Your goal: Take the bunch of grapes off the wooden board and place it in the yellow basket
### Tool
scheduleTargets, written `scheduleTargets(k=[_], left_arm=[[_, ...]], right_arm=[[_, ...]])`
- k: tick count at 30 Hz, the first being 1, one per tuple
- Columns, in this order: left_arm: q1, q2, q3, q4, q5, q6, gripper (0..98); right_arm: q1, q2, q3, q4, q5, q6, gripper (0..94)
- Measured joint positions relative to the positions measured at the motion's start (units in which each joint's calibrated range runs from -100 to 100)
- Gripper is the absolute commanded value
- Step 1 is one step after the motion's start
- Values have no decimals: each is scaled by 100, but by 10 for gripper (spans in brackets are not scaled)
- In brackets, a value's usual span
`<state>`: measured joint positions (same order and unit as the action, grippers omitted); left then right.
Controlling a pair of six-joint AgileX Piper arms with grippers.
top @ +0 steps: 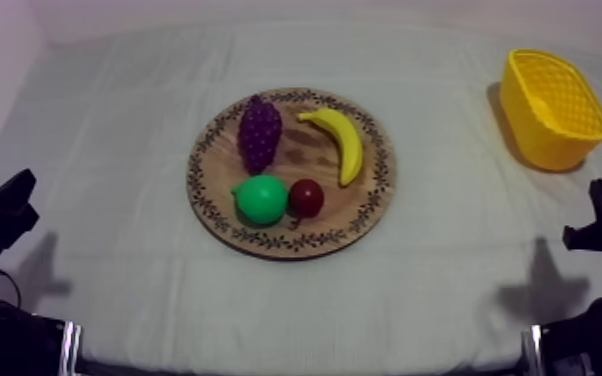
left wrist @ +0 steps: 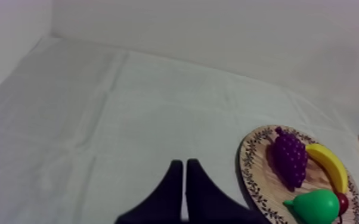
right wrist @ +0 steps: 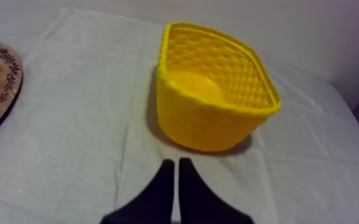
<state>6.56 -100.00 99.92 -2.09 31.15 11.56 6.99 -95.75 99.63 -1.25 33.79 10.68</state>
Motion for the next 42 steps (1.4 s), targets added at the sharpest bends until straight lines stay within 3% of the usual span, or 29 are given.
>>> scheduleTargets(k=[7,19,25,30,35,42], left_arm=[[0,0,0,0,0,0,1],[0,0,0,0,0,0,1],[0,0,0,0,0,0,1],[0,0,0,0,0,0,1],[0,0,0,0,0,0,1],[0,0,0,0,0,0,1]], right_arm=[[-18,0,9,0,7,190,4],[-18,0,9,0,7,90,4],[-42,0,9,0,7,-152,4],[-212,0,-41,-38,13,-16,5],[-518,93,-277,217,-52,-36,5],[-1212,819,-947,772,-122,-589,5]])
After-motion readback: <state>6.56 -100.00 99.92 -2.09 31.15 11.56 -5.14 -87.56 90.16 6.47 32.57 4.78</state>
